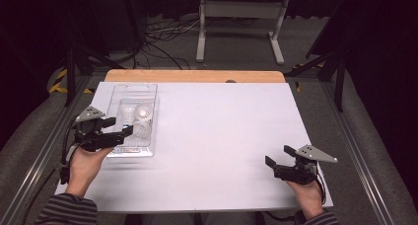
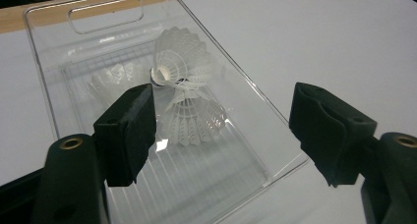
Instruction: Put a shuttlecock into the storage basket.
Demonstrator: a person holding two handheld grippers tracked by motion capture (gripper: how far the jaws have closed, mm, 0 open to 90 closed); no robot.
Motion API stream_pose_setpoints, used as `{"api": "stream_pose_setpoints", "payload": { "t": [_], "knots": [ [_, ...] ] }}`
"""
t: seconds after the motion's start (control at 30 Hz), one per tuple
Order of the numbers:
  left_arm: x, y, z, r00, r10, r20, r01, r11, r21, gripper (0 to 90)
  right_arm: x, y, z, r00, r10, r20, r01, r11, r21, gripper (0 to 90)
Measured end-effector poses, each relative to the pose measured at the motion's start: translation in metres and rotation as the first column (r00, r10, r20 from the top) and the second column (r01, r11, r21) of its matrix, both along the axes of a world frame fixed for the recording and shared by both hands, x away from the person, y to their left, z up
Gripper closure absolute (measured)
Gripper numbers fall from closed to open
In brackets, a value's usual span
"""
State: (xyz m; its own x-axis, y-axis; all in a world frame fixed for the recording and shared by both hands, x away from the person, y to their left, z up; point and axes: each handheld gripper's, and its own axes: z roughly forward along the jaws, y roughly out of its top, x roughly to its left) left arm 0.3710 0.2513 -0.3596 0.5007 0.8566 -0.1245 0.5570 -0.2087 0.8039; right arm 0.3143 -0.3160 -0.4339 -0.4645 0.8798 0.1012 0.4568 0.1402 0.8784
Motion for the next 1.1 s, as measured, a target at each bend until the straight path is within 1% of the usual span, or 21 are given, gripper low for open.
{"api": "stream_pose_setpoints", "payload": {
  "t": [0.03,0.37,0.57,0.63,0.73,1.1],
  "knots": [
    [0.0,0.0,0.0,1.0,0.005,0.007,-0.005,1.0,0.0,27.0,0.0,0.0,0.0,1.0,0.0,0.0,0.0,1.0,0.0,13.5],
    [-0.006,0.001,-0.001,0.9999,-0.004,0.01,0.004,1.0,-0.002,26.6,0.0,0.0,0.0,1.0,0.0,0.0,0.0,1.0,0.0,13.5],
    [-0.01,0.002,-0.002,0.9998,-0.004,0.021,0.004,1.0,-0.003,26.6,0.0,0.0,0.0,1.0,0.0,0.0,0.0,1.0,-0.001,13.5],
    [-0.011,0.002,-0.002,0.9998,-0.008,0.016,0.008,1.0,-0.005,26.6,0.0,0.0,0.0,1.0,0.001,0.0,-0.001,1.0,-0.001,13.5],
    [-0.013,0.002,-0.002,0.9997,-0.005,0.023,0.006,1.0,-0.006,26.6,0.0,0.0,0.0,1.0,0.0,-0.001,0.0,1.0,-0.001,13.5],
    [-0.018,0.004,-0.005,0.9996,-0.007,0.026,0.007,0.9999,-0.011,26.6,0.0,0.0,0.0,1.0,-0.003,0.001,0.003,1.0,-0.002,13.5]
  ]
}}
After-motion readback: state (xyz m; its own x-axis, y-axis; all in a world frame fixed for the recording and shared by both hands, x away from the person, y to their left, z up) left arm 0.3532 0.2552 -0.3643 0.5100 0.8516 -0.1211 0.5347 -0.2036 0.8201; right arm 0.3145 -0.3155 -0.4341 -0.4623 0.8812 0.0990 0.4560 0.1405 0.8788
